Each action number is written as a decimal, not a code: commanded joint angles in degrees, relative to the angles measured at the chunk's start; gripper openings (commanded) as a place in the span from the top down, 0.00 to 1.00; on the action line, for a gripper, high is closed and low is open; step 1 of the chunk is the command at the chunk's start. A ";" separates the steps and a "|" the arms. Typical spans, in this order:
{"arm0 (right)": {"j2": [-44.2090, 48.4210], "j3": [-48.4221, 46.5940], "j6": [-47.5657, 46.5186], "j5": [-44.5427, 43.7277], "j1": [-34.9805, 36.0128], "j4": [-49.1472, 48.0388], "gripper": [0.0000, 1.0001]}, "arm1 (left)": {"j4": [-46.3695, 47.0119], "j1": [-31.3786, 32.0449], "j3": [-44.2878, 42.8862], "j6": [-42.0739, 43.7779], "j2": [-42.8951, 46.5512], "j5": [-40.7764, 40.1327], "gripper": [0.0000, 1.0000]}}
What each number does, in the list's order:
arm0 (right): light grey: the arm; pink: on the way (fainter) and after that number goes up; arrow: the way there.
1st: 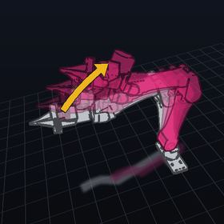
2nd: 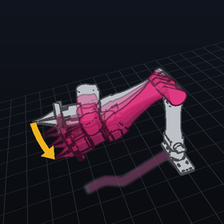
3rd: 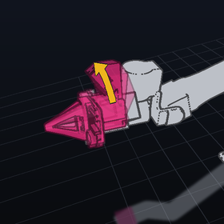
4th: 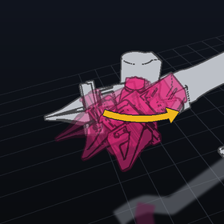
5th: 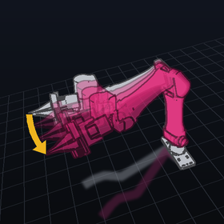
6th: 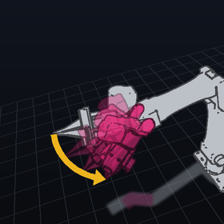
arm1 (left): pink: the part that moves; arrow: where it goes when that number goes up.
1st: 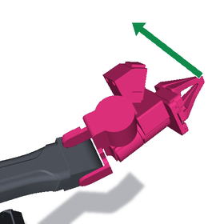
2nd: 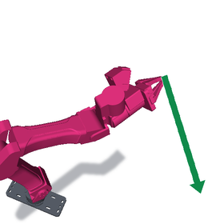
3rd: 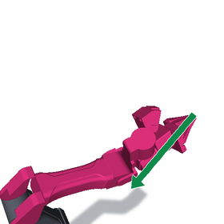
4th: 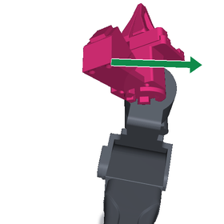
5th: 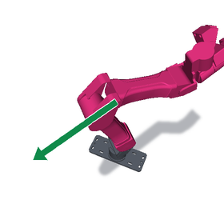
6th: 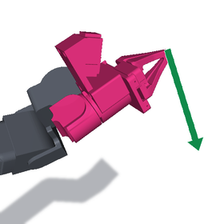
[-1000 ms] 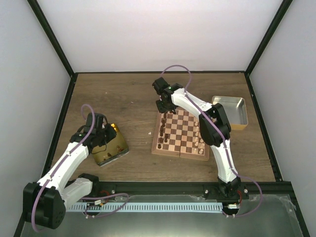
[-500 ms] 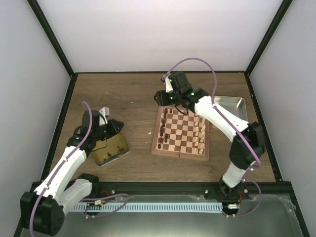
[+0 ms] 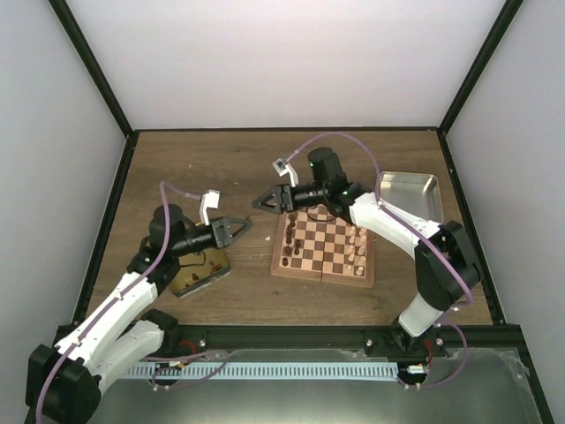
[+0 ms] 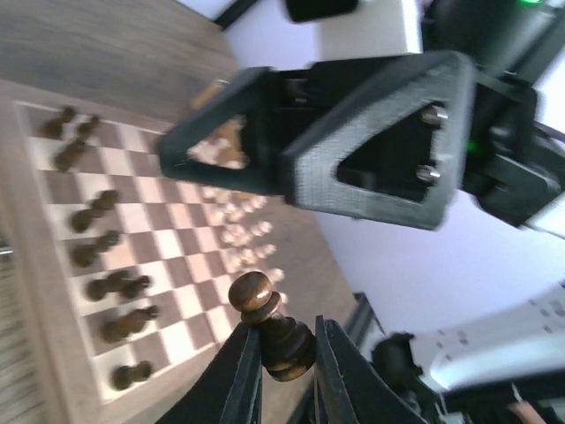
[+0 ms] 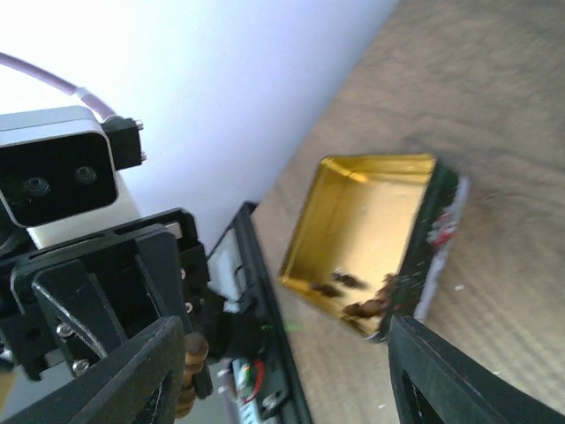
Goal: Set up the chess pieces on the board
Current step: Place the chess piece on the chessboard.
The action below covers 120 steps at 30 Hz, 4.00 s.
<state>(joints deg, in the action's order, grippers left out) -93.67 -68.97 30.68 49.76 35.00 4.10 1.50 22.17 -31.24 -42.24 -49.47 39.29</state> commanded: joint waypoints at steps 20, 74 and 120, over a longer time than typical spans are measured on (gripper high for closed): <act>7.61 5.74 15.44 23.43 2.53 -13.22 0.47 | 20.23 4.19 2.79 -4.91 3.21 21.13 0.85; 21.05 23.65 -15.71 -54.21 2.97 -7.31 0.99 | -23.28 2.63 -12.04 8.56 -2.02 -31.40 0.23; -11.52 14.95 -14.40 -64.70 0.49 -19.47 0.91 | -23.34 2.61 -9.27 7.46 0.89 -40.03 0.24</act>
<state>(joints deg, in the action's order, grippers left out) -104.38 -51.68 15.90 -13.26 36.07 -15.99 -22.41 24.99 -41.12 -34.50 -49.32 -1.02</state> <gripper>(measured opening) 0.110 0.757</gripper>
